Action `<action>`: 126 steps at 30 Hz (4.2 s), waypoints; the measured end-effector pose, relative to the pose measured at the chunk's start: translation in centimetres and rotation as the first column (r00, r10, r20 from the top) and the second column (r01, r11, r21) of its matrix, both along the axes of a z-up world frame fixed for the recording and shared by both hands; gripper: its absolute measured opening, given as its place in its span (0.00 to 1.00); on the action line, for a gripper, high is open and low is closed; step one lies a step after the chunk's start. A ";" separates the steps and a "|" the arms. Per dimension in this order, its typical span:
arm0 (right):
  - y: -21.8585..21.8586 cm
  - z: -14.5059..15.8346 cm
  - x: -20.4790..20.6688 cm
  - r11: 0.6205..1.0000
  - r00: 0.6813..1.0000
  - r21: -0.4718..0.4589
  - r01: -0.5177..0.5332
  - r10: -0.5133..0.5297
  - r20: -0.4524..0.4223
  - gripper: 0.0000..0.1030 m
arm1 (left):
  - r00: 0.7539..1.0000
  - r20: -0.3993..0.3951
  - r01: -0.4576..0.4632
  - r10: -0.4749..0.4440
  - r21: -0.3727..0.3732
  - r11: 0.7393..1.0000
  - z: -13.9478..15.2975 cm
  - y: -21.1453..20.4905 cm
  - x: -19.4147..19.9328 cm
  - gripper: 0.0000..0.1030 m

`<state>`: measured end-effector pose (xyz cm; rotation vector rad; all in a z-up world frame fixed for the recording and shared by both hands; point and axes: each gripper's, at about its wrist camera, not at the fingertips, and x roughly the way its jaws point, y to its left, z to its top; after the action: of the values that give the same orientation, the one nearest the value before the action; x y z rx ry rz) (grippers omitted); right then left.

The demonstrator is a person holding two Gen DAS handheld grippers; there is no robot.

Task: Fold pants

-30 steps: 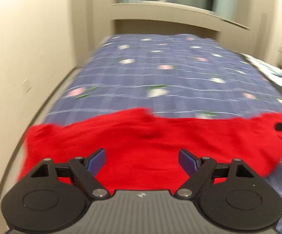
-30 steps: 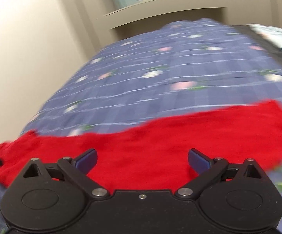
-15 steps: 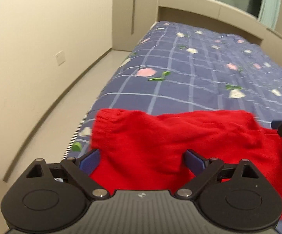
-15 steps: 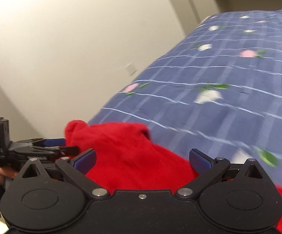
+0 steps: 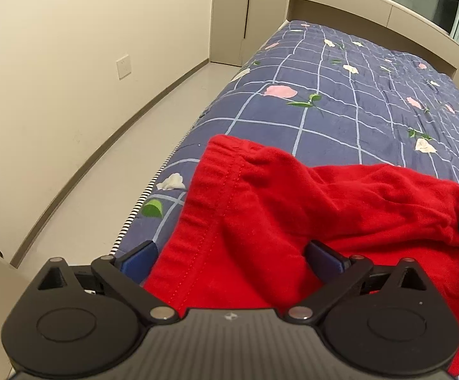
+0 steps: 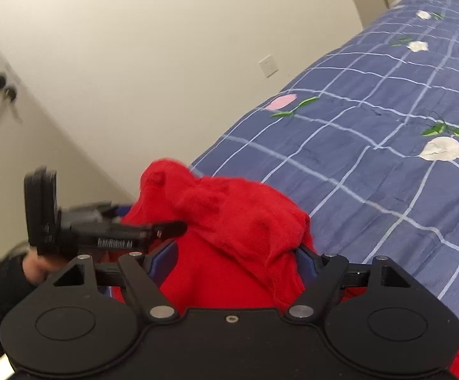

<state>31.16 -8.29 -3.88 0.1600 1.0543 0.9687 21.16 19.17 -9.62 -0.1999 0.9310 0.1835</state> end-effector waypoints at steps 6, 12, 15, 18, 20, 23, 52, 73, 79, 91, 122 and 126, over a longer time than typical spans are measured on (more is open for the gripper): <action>-0.6 -0.6 3.2 0.973 0.973 0.048 0.228 -0.226 -0.040 0.09 | 1.000 0.006 -0.005 0.005 0.002 1.000 0.8 0.2 0.6 0.98; 0.1 -0.2 3.9 0.958 0.957 -0.012 0.287 -0.287 0.053 0.05 | 0.999 0.039 -0.026 0.025 0.029 0.999 1.6 0.7 1.5 0.97; 0.8 -0.3 3.8 0.951 0.949 -0.075 0.300 -0.288 0.130 0.04 | 0.999 0.042 -0.032 0.031 0.021 0.999 1.4 1.1 2.2 0.97; 1.0 -1.2 4.5 0.936 0.936 -0.114 0.333 -0.313 0.163 0.01 | 0.999 0.025 -0.034 0.033 0.033 0.999 0.8 1.2 3.1 1.00; 1.1 -2.0 4.8 0.935 0.941 -0.150 0.320 -0.296 0.162 0.02 | 0.999 -0.009 -0.031 0.032 0.018 0.999 0.1 1.4 3.7 1.00; 1.2 -1.7 4.0 0.933 0.938 -0.179 0.311 -0.271 0.217 0.21 | 0.999 0.008 -0.047 0.047 -0.001 0.999 1.2 1.6 3.3 0.99; -26.9 4.2 -20.5 0.593 0.616 -0.189 0.783 -0.692 0.377 0.99 | 0.997 0.058 -0.057 0.052 0.095 0.994 6.2 -6.6 1.4 1.00; -45.4 1.7 -19.1 0.393 0.398 -0.072 0.917 -0.880 0.258 1.00 | 0.887 0.074 0.459 -0.456 -0.023 0.888 6.0 -36.6 2.3 1.00; -48.9 -0.3 -17.6 0.354 0.353 -0.021 0.935 -0.922 0.161 1.00 | 0.862 0.057 0.505 -0.503 -0.026 0.863 5.5 -40.7 3.0 1.00; -50.6 -1.6 -17.5 0.360 0.347 0.176 0.916 -0.932 0.102 1.00 | 0.855 -0.047 0.516 -0.516 0.000 0.856 2.9 -43.1 3.9 1.00; -48.0 -1.9 -16.5 0.348 0.332 0.011 0.938 -0.904 0.269 0.82 | 0.848 -0.070 0.529 -0.525 0.060 0.847 2.1 -44.0 3.4 1.00; -47.9 -1.9 -16.4 0.351 0.336 0.007 0.936 -0.902 0.272 0.83 | 0.848 -0.071 0.529 -0.525 0.060 0.847 2.0 -44.1 3.4 1.00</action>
<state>14.72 -56.22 -5.77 0.4609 0.6131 -0.1876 24.59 -24.90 -7.59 0.1403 0.9957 -0.2892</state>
